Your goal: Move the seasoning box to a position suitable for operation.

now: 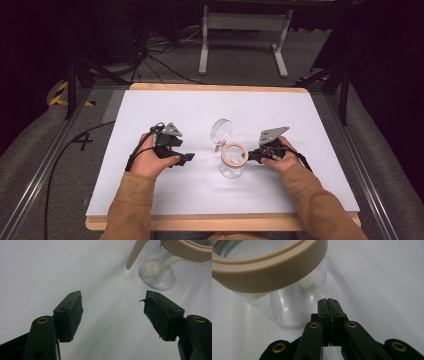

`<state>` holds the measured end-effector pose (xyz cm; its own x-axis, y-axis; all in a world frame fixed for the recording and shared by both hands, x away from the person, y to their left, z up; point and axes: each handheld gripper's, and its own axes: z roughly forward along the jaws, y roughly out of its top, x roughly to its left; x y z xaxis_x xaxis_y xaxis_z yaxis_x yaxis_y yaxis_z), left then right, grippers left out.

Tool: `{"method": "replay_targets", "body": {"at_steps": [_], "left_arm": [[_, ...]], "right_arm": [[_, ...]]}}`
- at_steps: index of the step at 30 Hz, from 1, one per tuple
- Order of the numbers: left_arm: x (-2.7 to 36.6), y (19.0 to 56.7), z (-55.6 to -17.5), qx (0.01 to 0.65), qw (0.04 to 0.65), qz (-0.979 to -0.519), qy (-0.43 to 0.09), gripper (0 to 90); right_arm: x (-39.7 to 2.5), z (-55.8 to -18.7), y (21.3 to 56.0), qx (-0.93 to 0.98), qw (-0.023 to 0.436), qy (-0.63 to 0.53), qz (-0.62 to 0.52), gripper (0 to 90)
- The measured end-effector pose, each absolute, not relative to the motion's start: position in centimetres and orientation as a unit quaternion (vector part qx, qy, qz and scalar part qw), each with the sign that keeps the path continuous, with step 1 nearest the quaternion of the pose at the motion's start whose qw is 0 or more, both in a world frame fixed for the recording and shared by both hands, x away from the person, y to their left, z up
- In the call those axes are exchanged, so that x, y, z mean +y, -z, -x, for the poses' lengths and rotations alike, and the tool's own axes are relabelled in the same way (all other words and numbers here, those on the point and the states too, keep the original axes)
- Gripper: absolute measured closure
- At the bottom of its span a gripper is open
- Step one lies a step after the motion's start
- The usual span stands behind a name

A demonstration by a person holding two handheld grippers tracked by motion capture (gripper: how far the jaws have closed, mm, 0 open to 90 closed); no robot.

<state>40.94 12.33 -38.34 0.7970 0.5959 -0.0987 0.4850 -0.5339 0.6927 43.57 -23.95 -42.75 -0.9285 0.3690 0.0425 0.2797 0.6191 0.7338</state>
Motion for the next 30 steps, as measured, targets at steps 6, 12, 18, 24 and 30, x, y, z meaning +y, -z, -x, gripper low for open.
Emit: {"method": "replay_targets", "body": {"at_steps": [6, 12, 18, 24, 30], "left_arm": [[12.3, 38.2, -40.9, 0.307, 0.376, -0.871, -0.073, 31.5], [12.2, 38.0, -41.0, 0.302, 0.379, -0.871, -0.078, 32.1], [11.8, 37.9, -41.3, 0.3, 0.38, -0.872, -0.074, 34.1], [11.6, 37.8, -41.7, 0.297, 0.38, -0.873, -0.072, 35.0], [11.5, 37.8, -42.1, 0.305, 0.386, -0.868, -0.07, 37.2]], "right_arm": [[-23.9, -43.4, 42.7, 0.903, 0.056, -0.388, -0.178, 90.0], [-23.7, -43.1, 42.6, 0.906, 0.052, -0.384, -0.173, 90.0], [-23.3, -42.2, 42.4, 0.913, 0.048, -0.372, -0.159, 90.0], [-23.0, -41.5, 42.3, 0.917, 0.044, -0.367, -0.152, 90.0], [-22.6, -40.8, 42.4, 0.919, 0.037, -0.366, -0.143, 90.0]]}}
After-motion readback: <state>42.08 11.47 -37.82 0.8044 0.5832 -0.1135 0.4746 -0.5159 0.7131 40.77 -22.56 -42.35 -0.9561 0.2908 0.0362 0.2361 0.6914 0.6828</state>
